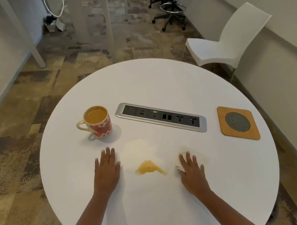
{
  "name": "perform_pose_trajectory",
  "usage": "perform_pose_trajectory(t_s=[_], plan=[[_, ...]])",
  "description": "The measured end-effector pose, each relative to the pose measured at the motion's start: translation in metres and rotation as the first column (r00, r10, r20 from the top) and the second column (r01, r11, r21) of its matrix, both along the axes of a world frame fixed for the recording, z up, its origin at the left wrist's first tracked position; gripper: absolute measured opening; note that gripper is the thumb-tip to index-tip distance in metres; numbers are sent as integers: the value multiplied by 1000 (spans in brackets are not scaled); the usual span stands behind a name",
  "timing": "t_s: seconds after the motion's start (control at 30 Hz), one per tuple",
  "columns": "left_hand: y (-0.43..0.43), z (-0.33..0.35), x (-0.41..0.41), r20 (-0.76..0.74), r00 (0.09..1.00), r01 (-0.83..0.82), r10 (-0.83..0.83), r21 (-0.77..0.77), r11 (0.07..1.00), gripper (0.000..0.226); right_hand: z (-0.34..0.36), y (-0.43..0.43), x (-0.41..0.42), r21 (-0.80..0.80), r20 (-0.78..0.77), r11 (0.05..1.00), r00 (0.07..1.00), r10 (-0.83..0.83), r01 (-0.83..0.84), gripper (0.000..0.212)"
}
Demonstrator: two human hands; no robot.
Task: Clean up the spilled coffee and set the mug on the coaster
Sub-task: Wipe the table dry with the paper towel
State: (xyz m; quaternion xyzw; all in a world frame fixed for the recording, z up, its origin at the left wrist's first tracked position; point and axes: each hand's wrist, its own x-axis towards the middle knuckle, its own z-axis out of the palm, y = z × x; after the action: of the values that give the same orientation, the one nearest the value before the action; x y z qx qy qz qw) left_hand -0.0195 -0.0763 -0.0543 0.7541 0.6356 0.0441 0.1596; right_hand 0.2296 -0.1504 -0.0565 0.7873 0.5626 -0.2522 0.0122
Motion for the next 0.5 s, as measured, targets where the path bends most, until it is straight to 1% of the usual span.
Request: perform_pose_trajectory(t_s=[0.07,0.17,0.27,0.37,0.43,0.5], plan=[[-4,-12,-8,32,998,-61,62,-53,997,79,-9,-7,-12,24,22,999,999,-37,36,54],[-8,-22,-12,82,993,-81,81,-14,997,76,-17,-15,-34,56,47,995,996,-80,78,56],[-11,-24,-13,85,995,-58,56,12,998,78,-21,-14,-65,61,5,992,994,-109,109,56],[-13,-26,-14,103,992,-82,79,22,996,69,-23,-2,-99,37,-26,990,990,-137,138,56],[-12,-31,-15,130,986,-113,106,43,993,64,-23,12,-116,20,-58,984,983,-177,178,56],[-10,-33,-16,165,973,-168,159,40,985,63,-22,25,-127,11,-85,979,976,-200,202,56]])
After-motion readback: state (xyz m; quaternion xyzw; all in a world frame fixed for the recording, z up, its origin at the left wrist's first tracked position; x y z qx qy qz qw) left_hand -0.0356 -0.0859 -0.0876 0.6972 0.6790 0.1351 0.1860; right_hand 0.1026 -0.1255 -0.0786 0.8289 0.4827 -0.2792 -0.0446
